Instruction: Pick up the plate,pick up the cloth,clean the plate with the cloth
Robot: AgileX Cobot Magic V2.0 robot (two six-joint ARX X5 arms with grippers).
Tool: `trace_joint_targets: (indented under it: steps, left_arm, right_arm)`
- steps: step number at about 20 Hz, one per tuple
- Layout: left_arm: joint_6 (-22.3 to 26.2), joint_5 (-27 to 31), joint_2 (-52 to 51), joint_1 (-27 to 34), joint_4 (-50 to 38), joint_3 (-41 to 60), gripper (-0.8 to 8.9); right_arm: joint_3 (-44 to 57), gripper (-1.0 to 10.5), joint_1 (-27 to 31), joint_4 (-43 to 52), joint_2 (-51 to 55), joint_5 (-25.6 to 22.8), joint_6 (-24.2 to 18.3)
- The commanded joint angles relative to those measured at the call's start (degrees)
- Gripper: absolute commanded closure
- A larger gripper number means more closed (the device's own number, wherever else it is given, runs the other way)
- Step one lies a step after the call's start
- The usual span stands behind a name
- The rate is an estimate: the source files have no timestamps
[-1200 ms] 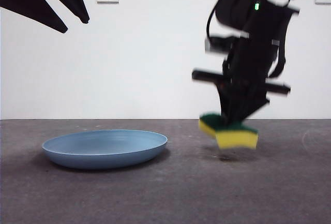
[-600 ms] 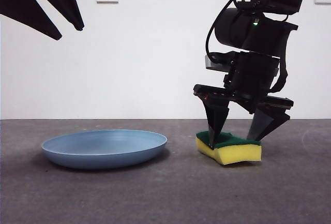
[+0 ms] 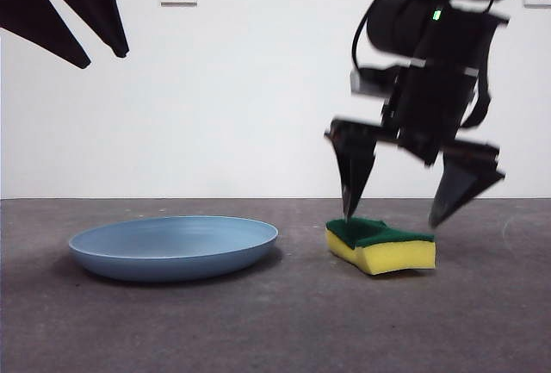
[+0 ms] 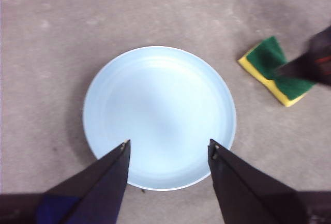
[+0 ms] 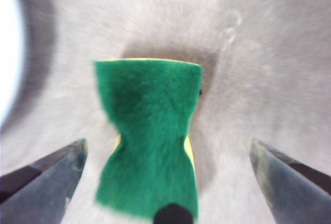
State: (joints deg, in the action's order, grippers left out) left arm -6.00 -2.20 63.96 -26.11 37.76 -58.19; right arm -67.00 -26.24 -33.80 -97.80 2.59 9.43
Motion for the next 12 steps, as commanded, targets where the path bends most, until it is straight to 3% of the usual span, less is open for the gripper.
trace_joint_targets:
  steps: [1,2,3,4,12]
  left_arm:
    - [0.3,0.8,0.0,-0.2,-0.4,0.3,5.8]
    - [0.7,0.7,0.0,-0.2,-0.4,0.3,6.67]
    - [2.1,0.7,0.0,-0.2,-0.4,0.3,7.83]
    - [3.0,0.7,0.0,-0.2,-0.4,0.3,8.25]
    - [3.1,0.7,-2.4,-0.3,-3.7,0.3,8.22]
  right_arm:
    - [0.3,6.5,-0.1,-2.6,4.2,0.5,-0.2]
    - [0.3,8.3,-0.1,-4.2,6.7,0.5,-0.7]
    - [0.3,9.4,-0.1,-5.2,8.7,0.5,-1.4]
    - [0.3,9.6,-0.1,-6.1,11.4,0.5,-2.1]
    - [0.4,9.6,-1.8,-6.1,29.8,0.3,-6.3]
